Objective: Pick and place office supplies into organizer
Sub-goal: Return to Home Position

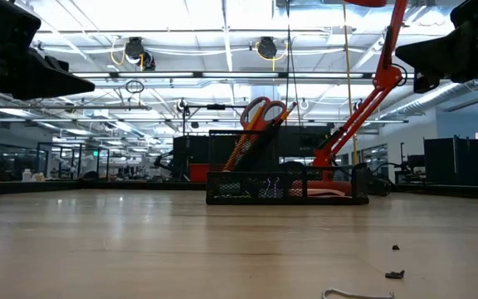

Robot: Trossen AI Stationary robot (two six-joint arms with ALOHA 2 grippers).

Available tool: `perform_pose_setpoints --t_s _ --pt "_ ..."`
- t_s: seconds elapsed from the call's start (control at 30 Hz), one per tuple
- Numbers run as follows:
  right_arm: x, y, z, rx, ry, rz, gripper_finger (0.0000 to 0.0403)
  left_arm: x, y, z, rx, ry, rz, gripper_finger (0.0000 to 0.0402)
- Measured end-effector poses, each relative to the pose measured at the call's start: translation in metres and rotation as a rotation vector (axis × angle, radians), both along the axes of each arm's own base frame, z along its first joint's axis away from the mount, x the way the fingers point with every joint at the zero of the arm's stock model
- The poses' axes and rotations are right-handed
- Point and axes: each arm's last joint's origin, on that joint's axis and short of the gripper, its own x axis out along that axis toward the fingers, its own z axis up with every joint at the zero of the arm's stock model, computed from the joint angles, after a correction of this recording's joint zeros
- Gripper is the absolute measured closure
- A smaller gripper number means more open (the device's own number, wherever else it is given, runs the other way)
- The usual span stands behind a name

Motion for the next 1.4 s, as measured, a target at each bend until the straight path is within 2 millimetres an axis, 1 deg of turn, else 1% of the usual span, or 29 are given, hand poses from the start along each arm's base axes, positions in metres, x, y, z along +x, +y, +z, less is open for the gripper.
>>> perform_pose_setpoints --t_s 0.23,0.43,0.57,0.87,0.93,1.2,1.4 --pt "0.0 0.0 0.0001 -0.014 -0.002 -0.003 0.0403 0.0001 -0.0006 -0.0002 -0.01 0.001 -0.02 0.04" --pt "0.0 0.0 0.0002 -0.058 -0.002 -0.007 0.0403 0.0 -0.0004 -0.0002 -0.063 -0.005 -0.004 0.0387" --pt "-0.0005 -0.0001 0.0041 -0.035 -0.042 -0.006 0.0403 0.0 0.0001 -0.0003 -0.004 0.002 0.005 0.0382" --pt "-0.0008 -0.0002 0.0058 -0.037 -0.06 -0.008 0.0403 0.0001 0.0001 0.0002 0.001 -0.002 0.006 0.0398" --pt "-0.0008 -0.0002 0.0058 -0.037 -0.06 -0.008 0.0403 0.0001 0.0001 0.0004 -0.022 -0.007 0.009 0.0399" --pt "-0.0008 -0.0002 0.0058 -0.037 -0.06 -0.009 0.0399 0.0001 0.0001 0.0007 -0.025 -0.01 0.01 0.0368" --pt "-0.0008 -0.0002 0.0058 -0.037 -0.06 -0.009 0.0401 0.0001 0.0001 0.0007 -0.024 -0.01 0.01 0.0356"
